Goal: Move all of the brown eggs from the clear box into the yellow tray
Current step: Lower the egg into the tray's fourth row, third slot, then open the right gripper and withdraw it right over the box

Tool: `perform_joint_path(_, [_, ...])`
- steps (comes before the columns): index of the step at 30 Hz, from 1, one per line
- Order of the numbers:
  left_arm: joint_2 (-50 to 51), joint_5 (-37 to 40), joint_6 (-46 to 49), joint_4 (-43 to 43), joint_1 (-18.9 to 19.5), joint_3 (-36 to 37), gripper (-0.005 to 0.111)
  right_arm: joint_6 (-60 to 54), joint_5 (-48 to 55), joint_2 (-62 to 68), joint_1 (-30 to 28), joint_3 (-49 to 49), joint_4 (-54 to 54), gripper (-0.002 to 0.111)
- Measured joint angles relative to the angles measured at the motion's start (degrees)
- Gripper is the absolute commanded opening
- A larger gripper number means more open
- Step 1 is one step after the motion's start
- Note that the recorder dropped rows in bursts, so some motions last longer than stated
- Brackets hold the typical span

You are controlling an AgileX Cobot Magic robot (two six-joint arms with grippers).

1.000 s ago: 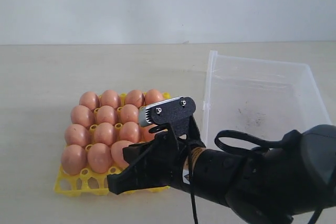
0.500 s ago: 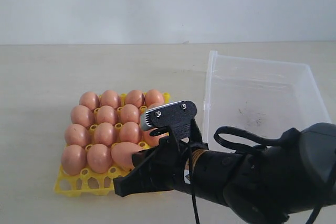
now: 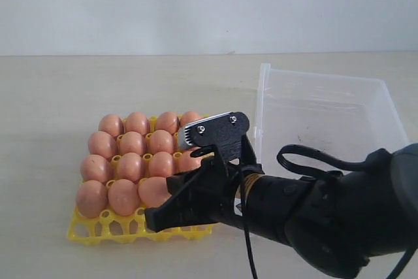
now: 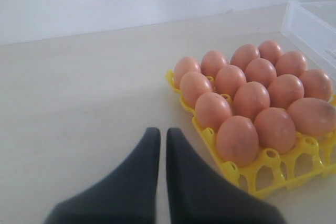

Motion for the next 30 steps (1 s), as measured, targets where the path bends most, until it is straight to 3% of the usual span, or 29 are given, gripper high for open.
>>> perform_joint_path(13, [0.0, 0.0, 0.0, 0.0, 0.0, 0.0, 0.004, -1.27, 2.07, 4.44, -0.89, -1.15, 0.09, 0.0])
perform_joint_path(20, [0.0, 0.0, 0.0, 0.0, 0.0, 0.0, 0.004, -1.03, 3.1, -0.82, -0.28, -1.17, 0.09, 0.0])
perform_joint_path(30, [0.0, 0.0, 0.0, 0.0, 0.0, 0.0, 0.004, -0.59, 5.28, 6.07, 0.74, -4.31, -0.32, 0.0])
